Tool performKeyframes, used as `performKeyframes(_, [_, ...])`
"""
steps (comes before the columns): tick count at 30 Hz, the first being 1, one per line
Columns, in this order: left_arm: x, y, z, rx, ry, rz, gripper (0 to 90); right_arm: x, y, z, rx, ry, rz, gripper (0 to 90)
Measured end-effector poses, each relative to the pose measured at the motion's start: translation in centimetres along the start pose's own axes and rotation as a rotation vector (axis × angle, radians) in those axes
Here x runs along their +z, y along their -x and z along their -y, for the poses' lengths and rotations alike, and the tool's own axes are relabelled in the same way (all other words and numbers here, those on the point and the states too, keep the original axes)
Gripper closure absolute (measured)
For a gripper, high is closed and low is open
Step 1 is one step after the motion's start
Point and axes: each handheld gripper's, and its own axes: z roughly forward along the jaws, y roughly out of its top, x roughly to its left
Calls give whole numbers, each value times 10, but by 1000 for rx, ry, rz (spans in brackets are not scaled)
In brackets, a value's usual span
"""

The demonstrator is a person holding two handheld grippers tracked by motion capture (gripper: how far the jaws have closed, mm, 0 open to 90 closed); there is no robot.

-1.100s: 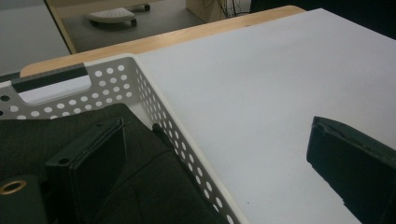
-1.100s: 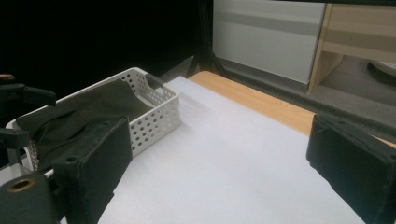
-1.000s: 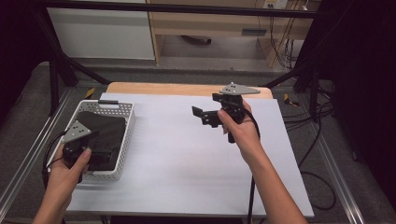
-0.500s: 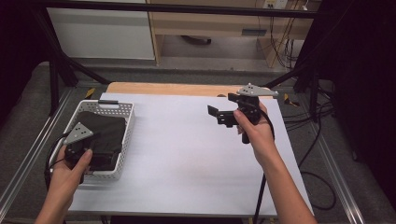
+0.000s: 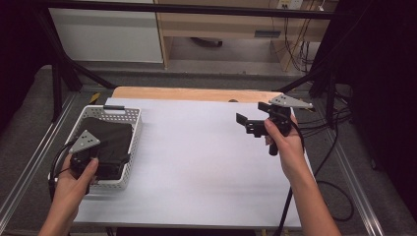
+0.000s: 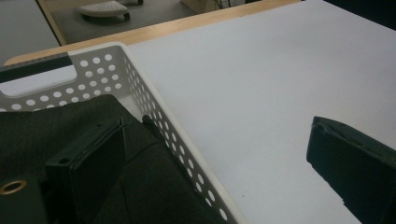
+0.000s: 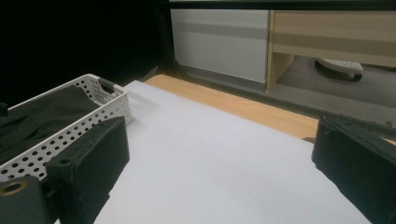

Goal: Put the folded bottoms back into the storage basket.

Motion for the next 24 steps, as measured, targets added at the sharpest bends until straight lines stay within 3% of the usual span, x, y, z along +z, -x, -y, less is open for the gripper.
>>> performKeyframes(12, [1,5,-1,10,2,13,48,-18,18,23,35,17,33,49])
performKeyframes(24, [5,11,0,25,-9,33,48,-38,24,47,53,47,49,47])
